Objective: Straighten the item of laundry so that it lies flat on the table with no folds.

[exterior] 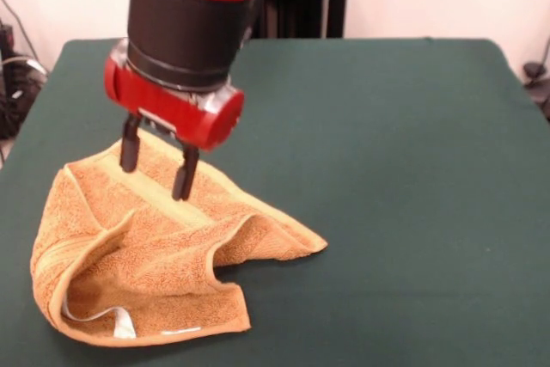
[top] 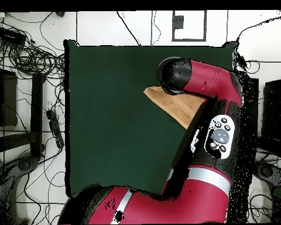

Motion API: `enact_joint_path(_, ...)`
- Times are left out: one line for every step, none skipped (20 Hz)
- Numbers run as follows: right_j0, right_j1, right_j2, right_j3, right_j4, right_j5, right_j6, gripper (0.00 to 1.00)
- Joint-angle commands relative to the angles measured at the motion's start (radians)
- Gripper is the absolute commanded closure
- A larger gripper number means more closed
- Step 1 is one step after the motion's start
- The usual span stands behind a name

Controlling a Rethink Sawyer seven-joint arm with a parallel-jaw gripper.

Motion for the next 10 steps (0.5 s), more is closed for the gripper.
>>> enact_joint_path(0.049, 0.098, 0.115, 0.157, 0.075, -0.012, 0.282, 0.0)
enact_joint_path(0.052, 0.104, 0.111, 0.152, 0.077, 0.005, 0.277, 0.0)
enact_joint_path(0.057, 0.11, 0.104, 0.143, 0.077, 0.033, 0.274, 0.0)
enact_joint_path(0.063, 0.115, 0.095, 0.135, 0.073, 0.05, 0.274, 0.0)
enact_joint_path(0.068, 0.118, 0.088, 0.13, 0.072, 0.073, 0.274, 0.0)
enact_joint_path(0.071, 0.119, 0.085, 0.126, 0.071, 0.092, 0.272, 0.0)
enact_joint_path(0.075, 0.12, 0.08, 0.123, 0.07, 0.101, 0.272, 0.0)
enact_joint_path(0.075, 0.12, 0.083, 0.125, 0.073, 0.097, 0.272, 0.0)
enact_joint_path(0.075, 0.124, 0.083, 0.119, 0.072, 0.103, 0.267, 0.0)
enact_joint_path(0.076, 0.127, 0.084, 0.114, 0.071, 0.093, 0.263, 0.0)
